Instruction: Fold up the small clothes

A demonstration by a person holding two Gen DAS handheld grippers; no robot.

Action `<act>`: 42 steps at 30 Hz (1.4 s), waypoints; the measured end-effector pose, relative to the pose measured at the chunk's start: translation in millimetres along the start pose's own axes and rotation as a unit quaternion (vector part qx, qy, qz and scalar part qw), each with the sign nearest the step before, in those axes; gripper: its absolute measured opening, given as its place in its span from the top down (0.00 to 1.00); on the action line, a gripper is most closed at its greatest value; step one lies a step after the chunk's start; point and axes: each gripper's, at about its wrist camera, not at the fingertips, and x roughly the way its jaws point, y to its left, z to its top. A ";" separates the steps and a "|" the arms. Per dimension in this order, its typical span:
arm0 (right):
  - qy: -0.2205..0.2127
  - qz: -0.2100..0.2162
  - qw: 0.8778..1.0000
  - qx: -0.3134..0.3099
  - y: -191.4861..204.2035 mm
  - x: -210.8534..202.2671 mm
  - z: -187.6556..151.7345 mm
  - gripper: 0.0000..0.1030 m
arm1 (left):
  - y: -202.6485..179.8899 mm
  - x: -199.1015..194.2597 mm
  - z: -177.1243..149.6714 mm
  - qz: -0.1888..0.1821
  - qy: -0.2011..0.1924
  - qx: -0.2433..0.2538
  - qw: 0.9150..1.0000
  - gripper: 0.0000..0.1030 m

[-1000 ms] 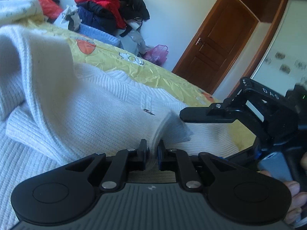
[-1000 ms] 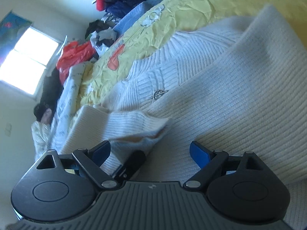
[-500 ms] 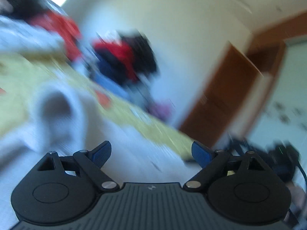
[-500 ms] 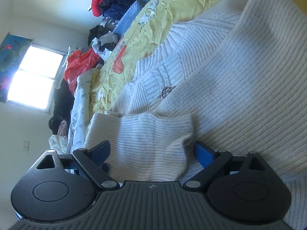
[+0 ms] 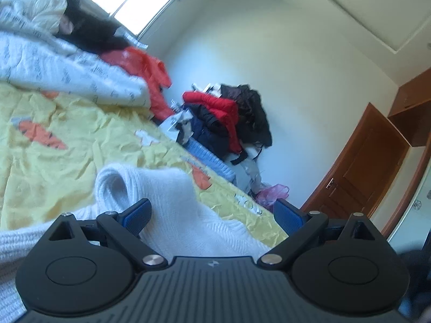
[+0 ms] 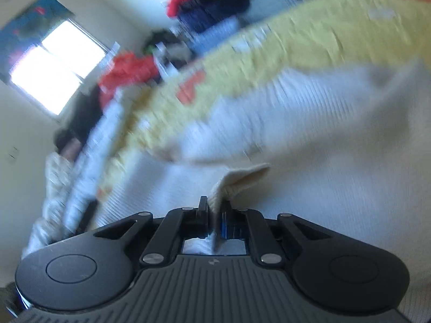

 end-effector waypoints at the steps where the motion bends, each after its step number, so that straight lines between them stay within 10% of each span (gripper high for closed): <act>1: -0.013 0.012 1.000 -0.004 5.6 -8.5 9.6 0.88 | -3.1 -2.9 -1.5 -0.004 -0.006 0.011 1.000 0.05; 11: -0.079 0.012 0.996 -0.045 7.1 -88.6 75.1 0.88 | -40.3 -18.4 -18.2 -0.058 -0.032 0.140 0.988 0.05; 28: -0.044 -0.067 0.995 0.064 -112.1 -74.7 8.7 0.88 | -7.2 23.2 -14.3 0.006 0.091 0.032 0.995 0.00; 36: -0.058 -0.037 0.993 0.098 -129.8 -77.9 -3.1 0.56 | -11.4 25.4 -14.8 0.008 0.090 0.045 0.995 0.00; 37: -0.052 -0.041 0.993 0.096 -128.1 -74.7 -3.9 0.57 | -11.4 25.6 -14.8 0.008 0.090 0.045 0.995 0.00; 39: -0.031 -0.062 0.995 0.067 -121.5 -64.8 -5.0 0.89 | -10.8 26.0 -14.8 0.008 0.091 0.044 0.995 0.00; 42: -0.023 -0.096 0.995 0.013 -107.8 -58.4 -7.2 0.90 | -8.9 26.5 -14.5 0.008 0.093 0.039 0.995 0.00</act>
